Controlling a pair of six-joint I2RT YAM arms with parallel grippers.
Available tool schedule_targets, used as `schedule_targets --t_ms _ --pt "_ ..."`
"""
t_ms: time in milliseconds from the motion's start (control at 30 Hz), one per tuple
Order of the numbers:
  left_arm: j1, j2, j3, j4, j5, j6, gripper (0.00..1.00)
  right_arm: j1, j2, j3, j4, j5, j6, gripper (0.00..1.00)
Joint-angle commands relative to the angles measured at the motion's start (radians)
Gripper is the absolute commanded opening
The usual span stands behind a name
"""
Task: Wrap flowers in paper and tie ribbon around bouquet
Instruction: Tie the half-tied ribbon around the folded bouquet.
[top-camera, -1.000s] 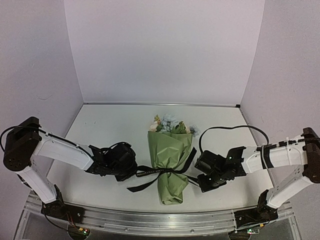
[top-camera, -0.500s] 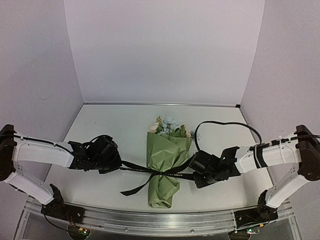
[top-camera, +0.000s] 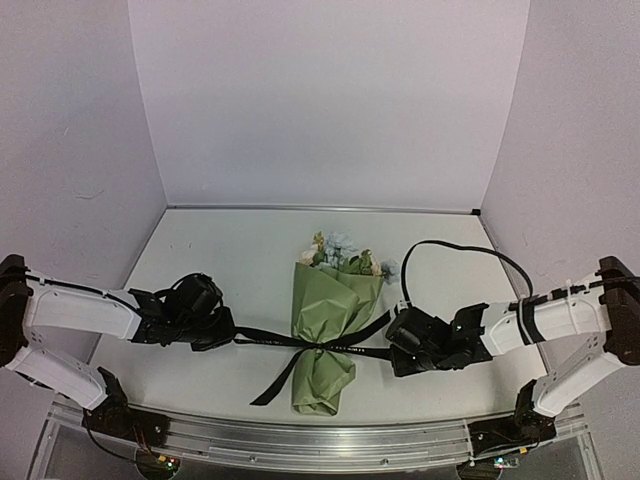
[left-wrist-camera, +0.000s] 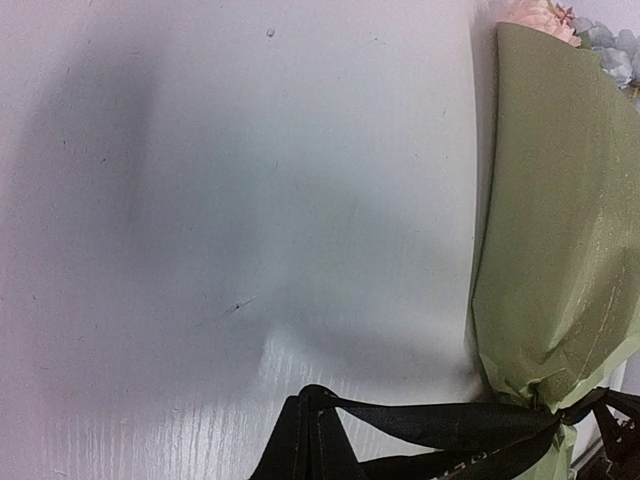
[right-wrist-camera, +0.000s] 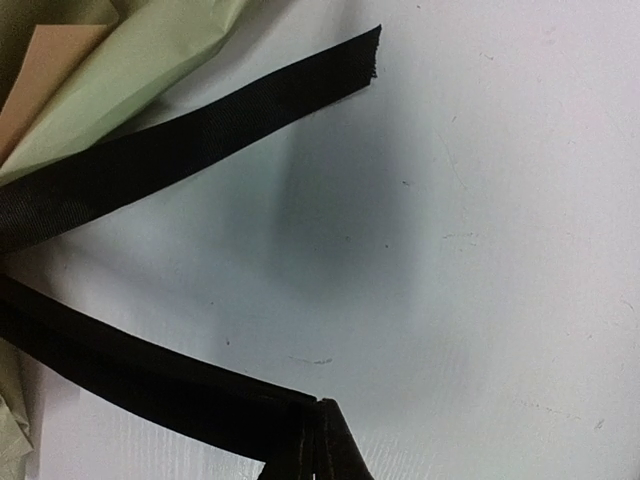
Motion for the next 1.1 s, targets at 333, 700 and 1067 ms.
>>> schedule_targets --t_ms 333,700,1067 --pt "0.081 0.033 -0.068 -0.075 -0.066 0.005 0.00 -0.106 -0.047 -0.138 -0.233 0.058 0.054 0.00" --pt "0.052 -0.011 -0.061 -0.039 -0.019 0.108 0.00 -0.109 -0.039 -0.076 -0.263 -0.078 0.012 0.00" --pt "-0.009 0.038 0.009 -0.099 -0.048 0.152 0.00 -0.106 -0.046 -0.033 -0.324 -0.060 -0.002 0.00"
